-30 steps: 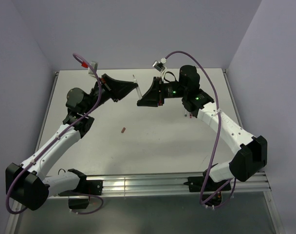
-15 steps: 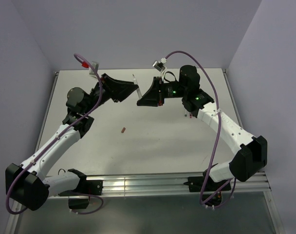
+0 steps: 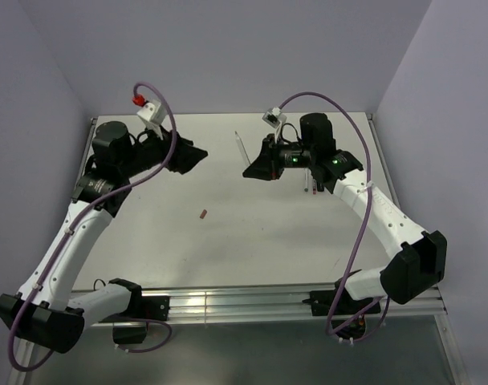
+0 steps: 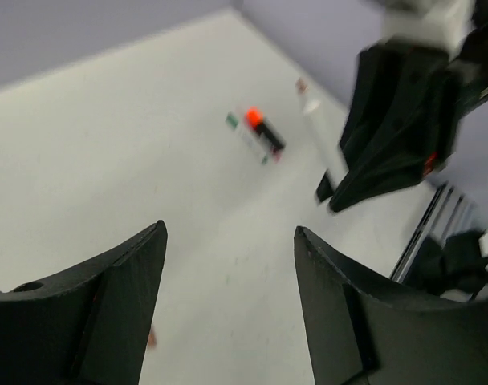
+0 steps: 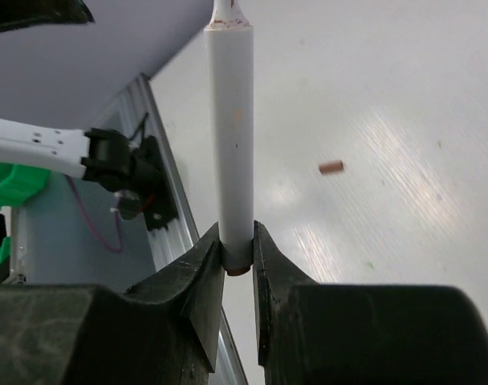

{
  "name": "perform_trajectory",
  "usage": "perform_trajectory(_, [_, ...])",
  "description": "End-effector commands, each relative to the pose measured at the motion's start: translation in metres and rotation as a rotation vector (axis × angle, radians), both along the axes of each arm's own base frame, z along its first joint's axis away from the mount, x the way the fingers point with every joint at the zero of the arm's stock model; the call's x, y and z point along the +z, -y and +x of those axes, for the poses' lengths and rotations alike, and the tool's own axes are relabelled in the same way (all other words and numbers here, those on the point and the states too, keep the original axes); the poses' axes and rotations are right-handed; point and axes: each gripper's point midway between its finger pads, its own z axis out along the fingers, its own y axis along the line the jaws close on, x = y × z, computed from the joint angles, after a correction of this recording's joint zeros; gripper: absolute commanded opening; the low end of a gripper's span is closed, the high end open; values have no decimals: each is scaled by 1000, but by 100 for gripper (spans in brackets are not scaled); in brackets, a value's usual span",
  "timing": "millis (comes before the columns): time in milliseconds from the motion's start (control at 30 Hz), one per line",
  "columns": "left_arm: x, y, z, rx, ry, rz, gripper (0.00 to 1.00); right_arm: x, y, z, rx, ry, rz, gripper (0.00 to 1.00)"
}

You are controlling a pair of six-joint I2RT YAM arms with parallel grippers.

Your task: Insert the pens into the pen caps

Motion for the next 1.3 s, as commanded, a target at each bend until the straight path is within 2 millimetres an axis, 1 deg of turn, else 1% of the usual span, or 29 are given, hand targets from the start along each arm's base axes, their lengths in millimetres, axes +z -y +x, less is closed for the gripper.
perform_trajectory(0, [-103, -16, -6, -44, -231, 307, 70, -27, 27, -2, -50, 29, -144, 0])
perform_trajectory(33, [-124, -17, -1, -33, -299, 336, 70, -31, 31, -1, -59, 29, -165, 0])
perform_trajectory(67, [-144, -24, 0, 2, -375, 380, 69, -38, 35, -4, -64, 5, -193, 0])
perform_trajectory(100, [-157, -26, 1, 14, -425, 401, 66, -43, 40, -2, -78, 32, -226, 0])
perform_trajectory(133, [-178, -29, 5, 29, -500, 431, 64, -47, 44, -3, -86, 23, -243, 0])
perform_trajectory(167, [-191, -31, 4, 40, -543, 452, 61, -52, 49, -1, -104, 32, -268, 0])
perform_trajectory(200, [-199, -32, 5, 43, -566, 464, 59, -54, 51, -1, -111, 33, -280, 0])
perform_trajectory(233, [-212, -31, 6, 37, -608, 474, 58, -57, 54, 0, -118, 32, -294, 0])
perform_trajectory(267, [-217, -30, 7, 32, -621, 475, 57, -59, 56, -2, -121, 30, -304, 0])
perform_trajectory(300, [-224, -29, 8, 30, -627, 478, 53, -62, 59, -1, -128, 35, -320, 0])
perform_trajectory(333, [-234, -30, 11, 34, -652, 494, 51, -65, 61, -2, -130, 25, -333, 0])
perform_trajectory(367, [-240, -29, 13, 42, -659, 514, 48, -65, 62, -2, -129, 34, -340, 0])
perform_trajectory(400, [-246, -32, 16, 64, -668, 545, 46, -67, 64, -2, -132, 32, -345, 0])
perform_trajectory(433, [-260, -33, 18, 77, -702, 580, 46, -67, 66, -3, -132, 29, -347, 0])
perform_trajectory(500, [-269, -30, 17, 79, -723, 620, 46, -68, 68, -3, -140, 28, -350, 0])
perform_trajectory(533, [-280, -31, 16, 82, -750, 644, 46, -69, 67, -4, -133, 22, -345, 0])
perform_trajectory(633, [-297, -26, 10, 73, -788, 688, 47, -69, 66, -3, -130, 8, -339, 0])
perform_trajectory(667, [-302, -24, 7, 70, -792, 701, 47, -70, 66, -3, -128, 2, -339, 0])
perform_trajectory(800, [-317, -20, 6, 85, -787, 745, 48, -68, 64, -1, -124, -5, -331, 0])
perform_trajectory(833, [-324, -20, 5, 86, -802, 755, 48, -68, 63, -1, -122, -7, -329, 0])
perform_trajectory(967, [-335, -19, 10, 107, -792, 773, 48, -68, 59, -3, -103, -33, -310, 0])
perform_trajectory(1100, [-343, -20, 16, 139, -762, 803, 45, -66, 57, -2, -98, -38, -302, 0])
perform_trajectory(1233, [-355, -21, 10, 145, -757, 845, 42, -64, 59, 2, -120, -29, -311, 0])
perform_trajectory(1267, [-360, -19, 4, 133, -754, 867, 41, -63, 59, 3, -125, -25, -315, 0])
